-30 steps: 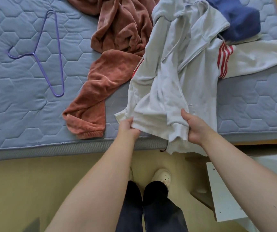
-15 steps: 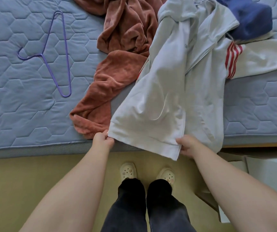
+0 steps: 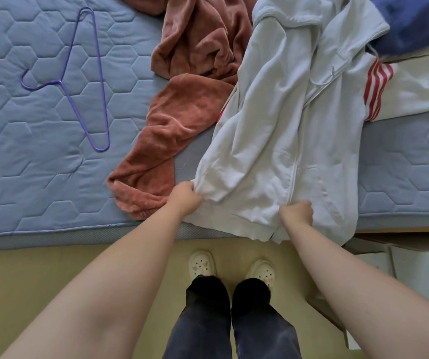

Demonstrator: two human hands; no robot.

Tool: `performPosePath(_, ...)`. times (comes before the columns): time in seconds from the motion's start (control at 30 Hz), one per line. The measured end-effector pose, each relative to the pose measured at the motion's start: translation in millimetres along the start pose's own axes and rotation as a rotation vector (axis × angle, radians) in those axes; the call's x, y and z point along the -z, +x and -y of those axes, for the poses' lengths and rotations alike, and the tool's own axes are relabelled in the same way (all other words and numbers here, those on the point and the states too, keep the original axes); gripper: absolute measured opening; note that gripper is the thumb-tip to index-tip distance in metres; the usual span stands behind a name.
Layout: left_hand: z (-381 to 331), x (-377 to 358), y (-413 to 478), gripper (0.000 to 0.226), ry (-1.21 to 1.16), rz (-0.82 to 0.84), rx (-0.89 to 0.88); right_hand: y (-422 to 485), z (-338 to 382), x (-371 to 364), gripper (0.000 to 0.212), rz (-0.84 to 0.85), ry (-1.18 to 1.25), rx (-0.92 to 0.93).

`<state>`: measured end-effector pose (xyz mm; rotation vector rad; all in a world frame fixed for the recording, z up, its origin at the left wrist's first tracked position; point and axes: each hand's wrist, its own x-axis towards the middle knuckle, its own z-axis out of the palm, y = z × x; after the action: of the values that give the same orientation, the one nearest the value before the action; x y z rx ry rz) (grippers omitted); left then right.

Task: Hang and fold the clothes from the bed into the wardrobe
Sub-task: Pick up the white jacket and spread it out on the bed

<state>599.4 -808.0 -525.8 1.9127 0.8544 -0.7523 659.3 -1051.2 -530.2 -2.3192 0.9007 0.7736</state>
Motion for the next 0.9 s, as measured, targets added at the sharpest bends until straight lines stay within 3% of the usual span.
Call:
performPosePath(0.07, -2.3, -2.2, -5.3, 0.019, -0.433, 0.37, 0.126, -5.5, 6.0, 0.2, 0.048, -0.076, -0.041, 0.182)
performPosePath(0.1, -1.6, -3.2, -5.7, 0.017, -0.506, 0.483, 0.166, -8.3, 10.2, -2.0, 0.05, -0.054, -0.069, 0.263)
performPosePath(0.13, -0.1, -3.9, -2.9, 0.014, -0.486, 0.488, 0.168, -10.6, 14.2, -4.7, 0.051, -0.025, -0.101, 0.326)
performPosePath(0.17, 0.8, -3.6, -0.9, 0.02, -0.457, 0.393, 0.165, -12.4, 19.1, -7.2, 0.052, -0.01, -0.131, 0.38)
performPosePath(0.23, 10.3, -2.2, 11.9, 0.035, -0.403, 0.015, 0.184, -15.6, 29.3, -14.2, 0.054, 0.021, -0.169, 0.474)
performPosePath(0.27, 16.0, -1.1, 20.0, 0.031, -0.356, -0.144, 0.182, -18.2, 34.4, -18.8, 0.055, 0.072, -0.167, 0.505)
performPosePath(0.3, 19.7, -0.6, 24.6, 0.024, -0.345, -0.2, 0.187, -22.1, 39.2, -24.1, 0.056, 0.154, -0.147, 0.517)
performPosePath(0.43, 19.5, -13.4, 38.6, 0.05, -0.587, 0.022, 0.293, -39.3, 50.7, -50.3, 0.064, 0.471, -0.055, 0.449)
performPosePath(0.5, 15.5, -18.2, 42.9, 0.026, -0.547, 0.044, 0.281, -45.1, 55.1, -59.1, 0.066, 0.509, -0.032, 0.411)
performPosePath(0.53, 10.8, -16.5, 42.2, 0.013, -0.461, 0.019, 0.248, -47.3, 57.3, -61.0, 0.066, 0.501, -0.019, 0.391)
performPosePath(0.6, -1.2, -4.5, 40.3, 0.019, -0.272, -0.132, 0.125, -52.0, 63.9, -59.3, 0.063, 0.462, -0.002, 0.356)
performPosePath(0.67, -15.6, 20.2, 33.0, 0.017, -0.237, -0.322, -0.002, -60.3, 73.4, -52.5, 0.056, 0.432, 0.0, 0.345)
performPosePath(0.8, -55.4, 105.3, 7.5, 0.02, -0.55, -0.648, -0.08, -87.3, 104.6, -38.2, 0.051, 0.373, 0.06, 0.361)
performPosePath(0.9, -94.8, 183.6, -5.9, 0.019, -1.179, -0.791, -0.157, -107.7, 136.5, -32.2, 0.053, 0.339, 0.061, 0.387)
